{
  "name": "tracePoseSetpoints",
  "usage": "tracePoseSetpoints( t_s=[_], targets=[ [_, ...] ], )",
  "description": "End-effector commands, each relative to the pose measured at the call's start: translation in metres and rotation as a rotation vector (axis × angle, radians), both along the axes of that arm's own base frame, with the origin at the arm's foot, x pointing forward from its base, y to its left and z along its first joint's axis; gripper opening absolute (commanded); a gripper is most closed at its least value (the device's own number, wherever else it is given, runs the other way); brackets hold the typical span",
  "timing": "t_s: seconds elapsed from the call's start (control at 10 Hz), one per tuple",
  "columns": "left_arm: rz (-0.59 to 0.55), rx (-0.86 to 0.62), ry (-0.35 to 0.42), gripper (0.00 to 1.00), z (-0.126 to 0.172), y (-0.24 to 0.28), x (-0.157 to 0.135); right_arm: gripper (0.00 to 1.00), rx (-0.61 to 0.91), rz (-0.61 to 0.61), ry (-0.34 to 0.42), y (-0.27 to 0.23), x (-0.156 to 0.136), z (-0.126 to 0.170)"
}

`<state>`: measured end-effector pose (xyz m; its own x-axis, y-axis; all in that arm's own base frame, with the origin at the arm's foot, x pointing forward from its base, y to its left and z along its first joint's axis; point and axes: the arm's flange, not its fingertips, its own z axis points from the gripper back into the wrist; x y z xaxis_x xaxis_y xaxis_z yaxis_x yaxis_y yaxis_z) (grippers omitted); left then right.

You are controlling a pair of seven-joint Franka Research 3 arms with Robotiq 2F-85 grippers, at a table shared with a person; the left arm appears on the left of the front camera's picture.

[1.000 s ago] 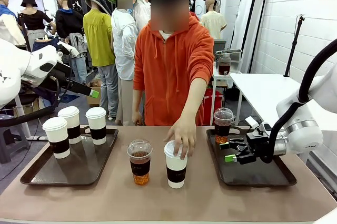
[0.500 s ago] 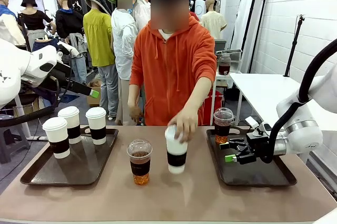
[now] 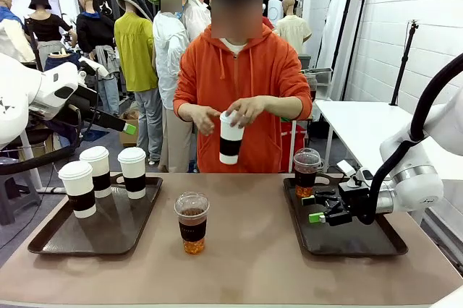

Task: Distribute the coffee onto the tray.
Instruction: Pick up another iced Americano from the middle of the table and place it on the right Handle tray.

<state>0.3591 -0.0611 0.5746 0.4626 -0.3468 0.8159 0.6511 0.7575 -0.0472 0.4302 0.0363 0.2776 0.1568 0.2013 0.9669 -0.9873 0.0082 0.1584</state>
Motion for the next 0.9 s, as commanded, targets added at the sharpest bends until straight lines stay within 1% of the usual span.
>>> tracePoseSetpoints(
  t_s=[0.0, 0.6, 0.7, 0.8],
  targets=[
    [-0.001, -0.004, 0.005, 1.0, -0.001, 0.001, 0.0, 1.0, 0.004, 0.002, 0.0, 0.001, 0.0, 0.0],
    [-0.001, -0.004, 0.005, 1.0, -0.001, 0.001, 0.0, 1.0, 0.0, 0.0, 0.0, 0.0, 0.0, 0.0],
    [-0.001, -0.004, 0.005, 1.0, -0.001, 0.001, 0.0, 1.0, 0.0, -0.01, -0.006, 0.007, -0.002, 0.002],
    [-0.001, -0.004, 0.005, 1.0, -0.001, 0.001, 0.0, 1.0, 0.023, -0.019, 0.005, 0.013, -0.003, 0.003]
  ],
)
